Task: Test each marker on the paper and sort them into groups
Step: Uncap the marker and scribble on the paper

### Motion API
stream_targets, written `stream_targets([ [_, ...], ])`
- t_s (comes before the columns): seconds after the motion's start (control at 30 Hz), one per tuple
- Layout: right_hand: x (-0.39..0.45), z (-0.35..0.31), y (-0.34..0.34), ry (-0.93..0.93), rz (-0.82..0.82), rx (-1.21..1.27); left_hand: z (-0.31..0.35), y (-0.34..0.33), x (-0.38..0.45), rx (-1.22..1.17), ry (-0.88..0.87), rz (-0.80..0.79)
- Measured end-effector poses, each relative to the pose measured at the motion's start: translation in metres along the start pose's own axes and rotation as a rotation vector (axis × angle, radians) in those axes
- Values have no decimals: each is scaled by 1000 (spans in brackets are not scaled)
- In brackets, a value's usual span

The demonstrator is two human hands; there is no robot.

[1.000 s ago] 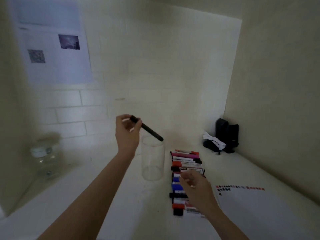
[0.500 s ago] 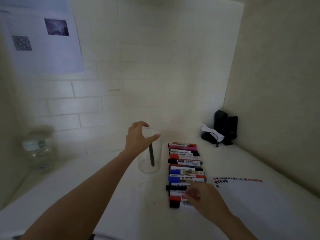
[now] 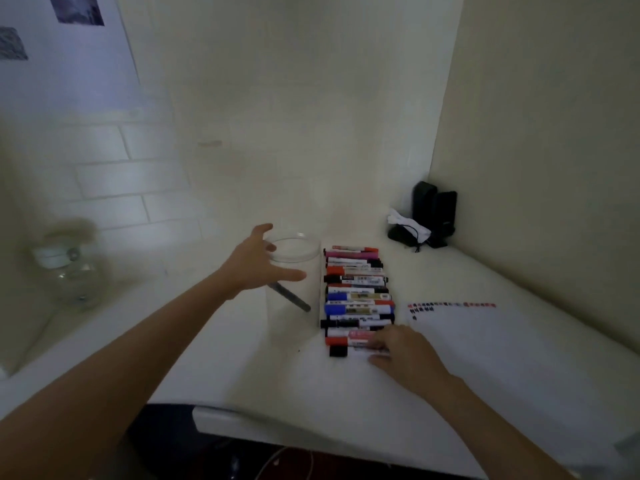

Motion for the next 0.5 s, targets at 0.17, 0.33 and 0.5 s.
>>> stream_targets([
  [0.17,-6,-4,-5,-19,9,-110,-3,-3,-29,11,22,27],
  [0.33,-22,-13,9,-1,55,-33,10,-5,-47,106,-39,111],
  [0.5,-45,-19,54,-29,58,300,61,-35,-98,353,-812,214],
])
Point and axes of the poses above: each hand's wrist, its own x-axis towards the middle knuckle, its own y-axis out of the back of the hand, z = x × y, the point moved 1 cm from there along x, towards the middle knuckle, and after that the axes turned 1 degree about -y, right-handed, at the moved point
